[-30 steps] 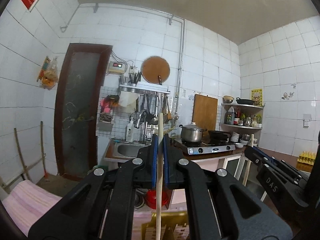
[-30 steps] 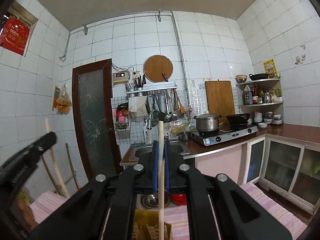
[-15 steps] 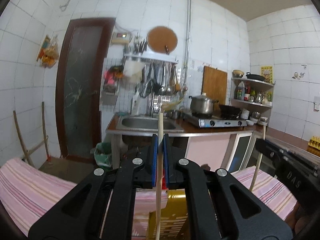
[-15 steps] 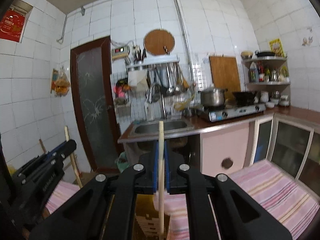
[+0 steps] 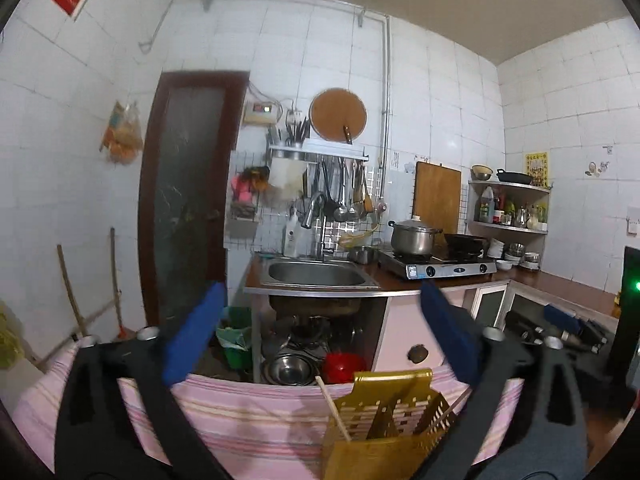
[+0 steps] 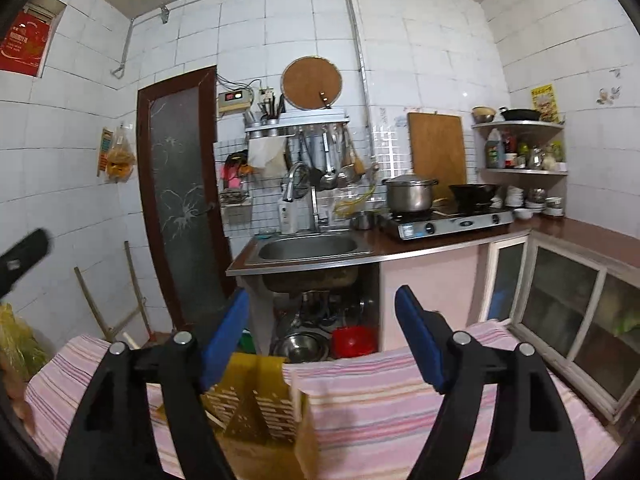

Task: Organize utensils
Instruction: 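Open both tools to drop the chopsticks into the yellow holder, then move both open tools back down toward the remaining utensils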

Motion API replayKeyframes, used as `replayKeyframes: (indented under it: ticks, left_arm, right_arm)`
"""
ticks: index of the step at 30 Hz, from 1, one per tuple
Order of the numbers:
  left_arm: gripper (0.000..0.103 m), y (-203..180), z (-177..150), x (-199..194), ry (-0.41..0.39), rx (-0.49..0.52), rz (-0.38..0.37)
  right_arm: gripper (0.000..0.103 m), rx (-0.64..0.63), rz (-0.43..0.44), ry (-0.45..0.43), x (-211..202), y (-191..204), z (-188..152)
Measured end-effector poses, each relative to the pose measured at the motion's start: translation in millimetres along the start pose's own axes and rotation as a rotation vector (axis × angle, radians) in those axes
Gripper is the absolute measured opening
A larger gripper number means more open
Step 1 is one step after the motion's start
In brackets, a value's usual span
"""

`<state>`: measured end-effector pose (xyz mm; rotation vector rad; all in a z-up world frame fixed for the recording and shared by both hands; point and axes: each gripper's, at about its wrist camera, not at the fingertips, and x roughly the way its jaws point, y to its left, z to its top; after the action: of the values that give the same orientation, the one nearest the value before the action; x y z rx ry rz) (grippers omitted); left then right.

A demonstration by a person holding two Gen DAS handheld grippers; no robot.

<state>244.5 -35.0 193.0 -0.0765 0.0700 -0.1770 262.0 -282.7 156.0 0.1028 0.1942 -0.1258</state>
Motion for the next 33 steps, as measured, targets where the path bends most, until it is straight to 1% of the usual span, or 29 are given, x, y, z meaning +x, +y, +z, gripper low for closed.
replayKeyframes:
  ticks: [2, 3, 7, 10, 15, 19, 21, 23, 26, 29, 33]
  left_arm:
    - [0.098, 3.2, 3.4, -23.6, 0.013, 0.008, 0.0]
    - [0.098, 4.7, 3.8, -30.5, 0.015, 0.007, -0.005]
    - [0.098, 15.1, -4.8, -60.4, 0.068, -0.003, -0.005]
    - [0.098, 23.1, -22.3, -78.3, 0.119, 0.001, 0.018]
    - [0.098, 34.9, -56.9, -92.6, 0.204, 0.022, 0.081]
    - [0.098, 50.4, -88.4, -100.0, 0.256, -0.01, 0.108]
    - [0.098, 57.0, -101.7, -101.1, 0.284, -0.018, 0.121]
    - [0.098, 61.7, -115.6, -100.5, 0.313, -0.004, 0.137]
    - [0.098, 61.8, -130.2, -99.5, 0.332, 0.032, 0.171]
    - [0.098, 63.1, -144.1, -93.9, 0.373, 0.035, 0.163]
    - [0.098, 61.3, -164.8, -81.1, 0.457, 0.044, 0.163]
  right_arm:
    - [0.088, -0.015, -0.013, -0.004, -21.4, -0.6, -1.6]
    - [0.09, -0.025, -0.018, -0.002, -31.2, -0.7, -4.1]
    - [0.095, -0.071, -0.044, 0.032, -69.2, 2.2, -23.9]
    - [0.097, -0.08, -0.045, 0.071, -89.5, 3.2, -41.8]
    - [0.098, -0.093, -0.069, 0.128, -110.9, 6.0, -75.5]
    - [0.099, -0.112, -0.059, 0.186, -115.2, 10.9, -104.2]
    - [0.099, -0.119, -0.051, 0.231, -113.0, 14.6, -122.1]
    - [0.099, -0.127, -0.052, 0.271, -110.2, 17.0, -139.3]
    - [0.099, -0.129, -0.069, 0.334, -103.7, 20.0, -160.0]
    - [0.099, -0.113, -0.068, 0.394, -97.4, 16.9, -176.4]
    - [0.098, -0.087, -0.087, 0.48, -85.0, 12.7, -192.2]
